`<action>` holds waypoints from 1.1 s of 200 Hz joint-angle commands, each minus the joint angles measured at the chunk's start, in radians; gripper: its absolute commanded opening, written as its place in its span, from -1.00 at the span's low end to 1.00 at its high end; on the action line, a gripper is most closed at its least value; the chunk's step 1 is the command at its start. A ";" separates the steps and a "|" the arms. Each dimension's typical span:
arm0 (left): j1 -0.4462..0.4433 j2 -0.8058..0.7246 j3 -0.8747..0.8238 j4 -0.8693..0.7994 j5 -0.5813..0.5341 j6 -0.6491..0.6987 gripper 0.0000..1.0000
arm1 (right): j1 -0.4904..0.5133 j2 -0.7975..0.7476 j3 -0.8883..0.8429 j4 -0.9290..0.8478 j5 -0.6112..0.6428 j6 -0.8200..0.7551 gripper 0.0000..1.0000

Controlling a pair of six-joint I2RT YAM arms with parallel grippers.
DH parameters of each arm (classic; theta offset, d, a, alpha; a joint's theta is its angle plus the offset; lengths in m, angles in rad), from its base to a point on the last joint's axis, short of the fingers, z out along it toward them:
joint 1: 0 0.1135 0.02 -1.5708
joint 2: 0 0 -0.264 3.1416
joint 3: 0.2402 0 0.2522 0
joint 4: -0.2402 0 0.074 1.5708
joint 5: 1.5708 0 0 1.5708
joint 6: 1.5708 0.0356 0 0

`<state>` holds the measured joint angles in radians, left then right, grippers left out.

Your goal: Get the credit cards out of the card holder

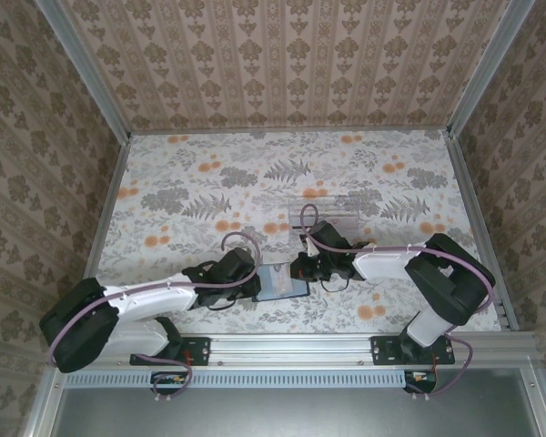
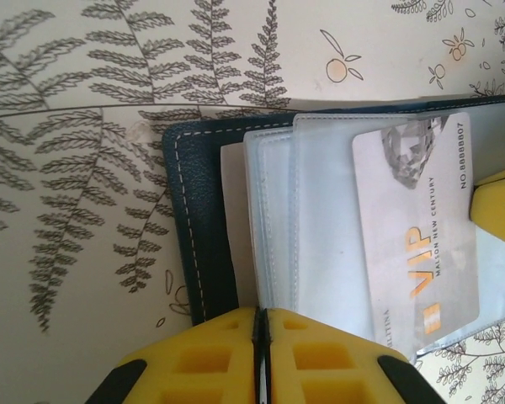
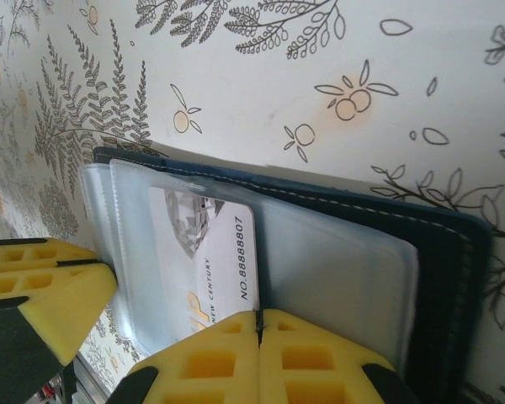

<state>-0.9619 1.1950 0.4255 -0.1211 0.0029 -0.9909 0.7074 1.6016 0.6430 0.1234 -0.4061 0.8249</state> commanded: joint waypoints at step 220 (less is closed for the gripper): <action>-0.046 0.215 0.138 0.037 0.035 0.052 -0.79 | 0.006 0.007 -0.022 -0.008 -0.043 -0.020 -0.67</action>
<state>-1.0012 1.3926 0.5571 -0.0917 0.0265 -0.9413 0.7074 1.6016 0.6392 0.1276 -0.4278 0.8146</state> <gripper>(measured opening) 0.110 0.157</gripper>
